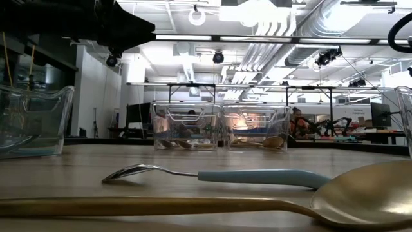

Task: Sort silverware by color (type)
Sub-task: Put the blue spoon into the bottom right transparent bin

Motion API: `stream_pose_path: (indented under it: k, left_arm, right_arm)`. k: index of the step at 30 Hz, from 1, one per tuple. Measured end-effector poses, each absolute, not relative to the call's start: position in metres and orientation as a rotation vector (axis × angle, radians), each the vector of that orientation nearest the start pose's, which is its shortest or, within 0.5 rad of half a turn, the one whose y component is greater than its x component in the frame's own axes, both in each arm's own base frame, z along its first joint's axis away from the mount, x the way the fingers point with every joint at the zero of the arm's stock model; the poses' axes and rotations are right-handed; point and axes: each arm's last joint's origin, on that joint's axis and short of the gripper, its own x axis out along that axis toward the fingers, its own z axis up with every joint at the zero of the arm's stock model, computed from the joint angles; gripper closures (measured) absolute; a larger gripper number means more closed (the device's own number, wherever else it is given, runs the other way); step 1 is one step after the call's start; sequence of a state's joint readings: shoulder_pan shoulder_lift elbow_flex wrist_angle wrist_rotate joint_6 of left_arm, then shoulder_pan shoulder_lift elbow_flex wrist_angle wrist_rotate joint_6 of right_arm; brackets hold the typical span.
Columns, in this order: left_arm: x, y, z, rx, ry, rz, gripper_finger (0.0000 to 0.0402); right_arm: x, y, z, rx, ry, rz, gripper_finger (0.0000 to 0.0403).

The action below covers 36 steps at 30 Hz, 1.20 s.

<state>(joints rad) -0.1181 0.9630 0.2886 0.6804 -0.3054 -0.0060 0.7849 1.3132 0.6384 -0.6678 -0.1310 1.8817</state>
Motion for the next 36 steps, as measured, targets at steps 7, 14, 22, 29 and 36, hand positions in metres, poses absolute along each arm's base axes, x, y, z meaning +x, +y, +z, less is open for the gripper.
stream_pose_path:
  k: [7,14,22,29,36]
  left_arm:
    - [0.193,-0.014,0.215,-0.007,-0.006,0.187,0.0254]
    - [0.193,-0.014,0.215,-0.007,-0.006,0.187,0.0254]
    - [0.193,-0.014,0.215,-0.008,-0.005,0.187,0.0254]
    - [0.193,-0.014,0.215,-0.008,-0.005,0.187,0.0254]
    - [0.193,-0.014,0.215,-0.008,-0.006,0.187,0.0254]
  right_arm:
    - [0.141,0.146,0.159,1.049,1.466,-0.634,0.0336]
    - [0.140,0.148,0.159,1.026,1.538,-0.580,0.0301]
    - [0.141,0.158,0.193,1.035,1.640,-0.470,0.0293]
    - [0.146,0.152,0.269,0.886,1.328,-0.395,0.0293]
    - [0.160,0.144,0.317,0.536,0.818,-0.353,0.0293]
